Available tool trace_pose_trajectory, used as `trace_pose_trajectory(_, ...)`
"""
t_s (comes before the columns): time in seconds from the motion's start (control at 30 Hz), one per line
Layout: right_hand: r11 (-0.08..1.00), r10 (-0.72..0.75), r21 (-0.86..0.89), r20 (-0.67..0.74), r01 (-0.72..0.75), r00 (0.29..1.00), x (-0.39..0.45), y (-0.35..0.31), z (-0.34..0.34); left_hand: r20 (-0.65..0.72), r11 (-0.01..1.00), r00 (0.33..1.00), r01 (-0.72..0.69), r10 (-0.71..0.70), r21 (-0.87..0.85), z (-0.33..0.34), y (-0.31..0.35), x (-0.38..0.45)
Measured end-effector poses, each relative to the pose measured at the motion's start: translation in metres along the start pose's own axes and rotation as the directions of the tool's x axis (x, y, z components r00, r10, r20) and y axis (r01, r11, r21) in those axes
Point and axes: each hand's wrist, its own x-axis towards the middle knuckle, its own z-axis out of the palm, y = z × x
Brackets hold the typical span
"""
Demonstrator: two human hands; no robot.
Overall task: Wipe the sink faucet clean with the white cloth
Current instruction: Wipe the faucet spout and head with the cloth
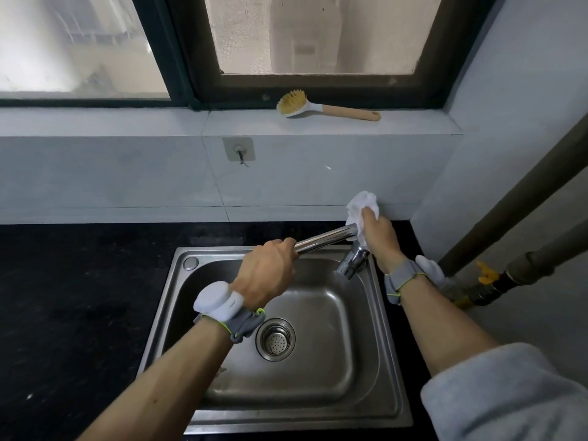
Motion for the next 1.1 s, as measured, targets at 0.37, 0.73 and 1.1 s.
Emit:
trace_pose_trajectory(0.37, 0.983, 0.129, 0.139, -0.048, -0.121, 0.99, 0.01, 0.016, -0.001, -0.025, 0.997, 1.0, 0.005, -0.007, -0.079, 0.002, 0.002, -0.003)
trace_pose_trajectory(0.73, 0.97, -0.185, -0.168, -0.032, 0.177, 0.982, -0.017, -0.009, -0.004, 0.001, 0.997, 1.0, 0.019, -0.019, -0.076, 0.003, 0.002, 0.0)
trace_pose_trajectory(1.1, 0.483, -0.491, -0.732, 0.229, 0.481, 0.841, -0.031, -0.033, 0.021, 0.052, 1.0, 0.998, 0.029, -0.028, -0.004, -0.002, 0.008, -0.001)
